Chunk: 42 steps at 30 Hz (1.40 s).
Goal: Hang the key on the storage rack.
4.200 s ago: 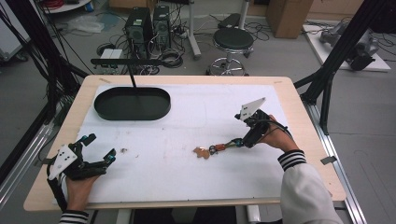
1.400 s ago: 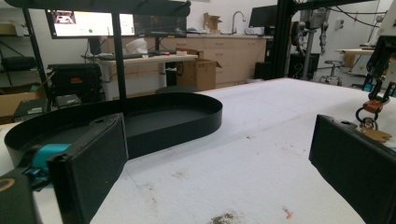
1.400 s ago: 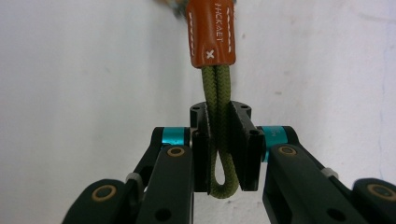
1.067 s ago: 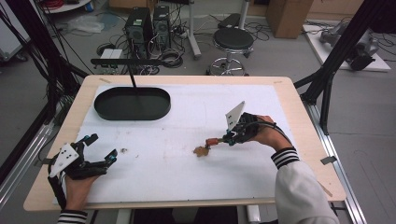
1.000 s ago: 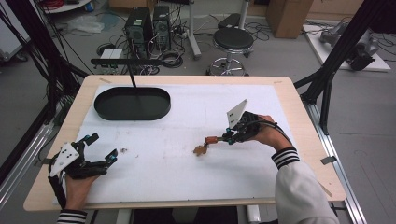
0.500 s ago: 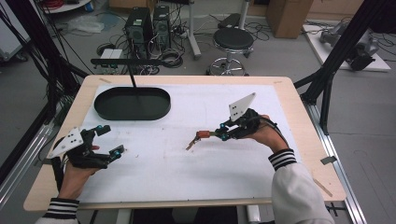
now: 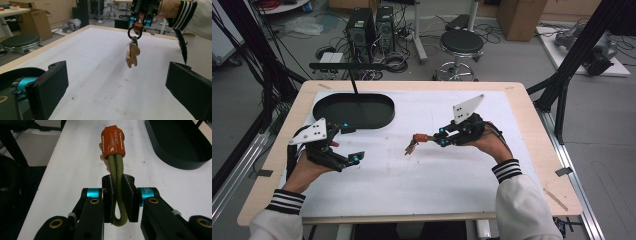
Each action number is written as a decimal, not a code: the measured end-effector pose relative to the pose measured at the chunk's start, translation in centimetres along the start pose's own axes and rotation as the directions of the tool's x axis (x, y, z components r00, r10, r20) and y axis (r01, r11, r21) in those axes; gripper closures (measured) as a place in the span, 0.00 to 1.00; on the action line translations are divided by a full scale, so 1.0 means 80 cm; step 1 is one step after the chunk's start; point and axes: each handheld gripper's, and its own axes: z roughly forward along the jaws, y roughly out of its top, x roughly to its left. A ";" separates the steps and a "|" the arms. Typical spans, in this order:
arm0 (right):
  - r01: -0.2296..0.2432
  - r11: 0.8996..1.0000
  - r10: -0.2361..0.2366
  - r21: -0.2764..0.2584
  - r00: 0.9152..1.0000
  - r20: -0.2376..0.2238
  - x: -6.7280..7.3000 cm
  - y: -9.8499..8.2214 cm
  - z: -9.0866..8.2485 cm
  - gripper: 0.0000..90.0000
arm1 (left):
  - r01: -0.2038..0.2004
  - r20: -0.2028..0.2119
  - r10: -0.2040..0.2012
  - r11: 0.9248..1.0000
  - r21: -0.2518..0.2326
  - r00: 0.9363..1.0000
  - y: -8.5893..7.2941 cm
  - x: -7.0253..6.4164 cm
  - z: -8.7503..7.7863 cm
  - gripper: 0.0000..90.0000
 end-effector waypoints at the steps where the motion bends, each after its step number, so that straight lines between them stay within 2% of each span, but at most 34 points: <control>1: 0.001 1.000 -0.001 -0.006 1.000 -0.003 0.000 0.002 0.002 0.89 | 0.000 0.000 0.000 1.000 0.000 1.000 0.000 0.000 0.000 0.05; 2: -0.004 1.000 0.004 -0.014 1.000 -0.015 0.000 0.003 0.003 0.89 | -0.011 0.021 0.011 1.000 0.011 1.000 0.009 0.000 0.007 0.06; 3: -0.004 1.000 0.004 -0.014 1.000 -0.015 0.000 0.003 0.003 0.89 | -0.011 0.021 0.011 1.000 0.011 1.000 0.009 0.000 0.007 0.05; 4: -0.015 0.999 0.014 -0.029 0.999 -0.034 0.002 0.006 0.006 0.89 | -0.024 0.039 0.023 0.999 0.021 0.999 0.018 0.000 0.014 0.06; 6: -0.006 1.000 0.005 -0.031 0.999 -0.035 0.003 0.009 0.009 0.89 | -0.030 0.053 0.029 0.999 0.027 0.998 0.026 0.000 0.021 0.05; 9: 0.004 1.000 -0.005 -0.031 0.999 -0.032 0.005 0.014 0.015 0.89 | -0.054 0.057 0.051 0.997 0.050 0.997 0.036 0.000 0.031 0.06; 13: 0.014 0.999 -0.016 -0.042 0.999 -0.042 0.006 0.020 0.022 0.89 | -0.066 0.079 0.061 0.996 0.067 0.995 0.045 -0.002 0.042 0.05; 14: 0.020 0.999 -0.021 -0.044 0.999 -0.042 0.006 0.022 0.024 0.89 | -0.075 0.097 0.067 0.993 0.088 0.993 0.051 -0.004 0.050 0.05; 17: 0.018 0.999 -0.020 -0.049 0.999 -0.046 0.007 0.024 0.027 0.89 | -0.084 0.107 0.072 0.990 0.111 0.992 0.056 -0.006 0.058 0.06; 18: 0.019 0.999 -0.022 -0.051 0.998 -0.051 0.006 0.025 0.029 0.89 | -0.090 0.123 0.075 0.988 0.124 0.990 0.060 -0.008 0.065 0.06; 22: 0.011 0.999 -0.013 -0.046 0.999 -0.047 0.007 0.026 0.032 0.89 | -0.111 0.162 0.087 0.983 0.147 0.983 0.067 -0.015 0.079 0.06; 23: 0.011 0.999 -0.013 -0.046 0.999 -0.047 0.007 0.026 0.032 0.89 | -0.111 0.162 0.087 0.983 0.147 0.983 0.067 -0.015 0.079 0.06; 26: 0.002 0.999 -0.004 -0.052 0.999 -0.047 0.007 0.027 0.031 0.89 | -0.137 0.187 0.104 0.975 0.174 0.977 0.073 -0.018 0.092 0.06; 31: 0.008 0.998 -0.011 -0.056 0.999 -0.047 0.007 0.029 0.030 0.89 | -0.145 0.202 0.103 0.969 0.202 0.974 0.074 -0.019 0.106 0.06; 34: 0.002 0.998 -0.005 -0.056 0.999 -0.049 0.007 0.029 0.031 0.89 | -0.153 0.218 0.104 0.963 0.221 0.970 0.073 -0.020 0.112 0.13; 39: -0.003 0.999 0.000 -0.049 0.998 -0.056 0.008 0.030 0.034 0.89 | -0.148 0.232 0.092 0.960 0.238 0.968 0.074 -0.022 0.117 0.17; 40: 0.001 0.999 -0.003 -0.044 0.998 -0.056 0.008 0.031 0.035 0.89 | -0.154 0.254 0.090 0.956 0.249 0.963 0.076 -0.022 0.120 0.20; 41: 0.001 0.999 -0.004 -0.046 0.998 -0.060 0.009 0.031 0.036 0.89 | -0.154 0.254 0.090 0.956 0.249 0.963 0.076 -0.022 0.120 0.22; 42: 0.004 0.999 -0.007 -0.045 0.998 -0.059 0.009 0.032 0.037 0.89 | -0.171 0.259 0.102 0.952 0.256 0.960 0.078 -0.025 0.122 0.23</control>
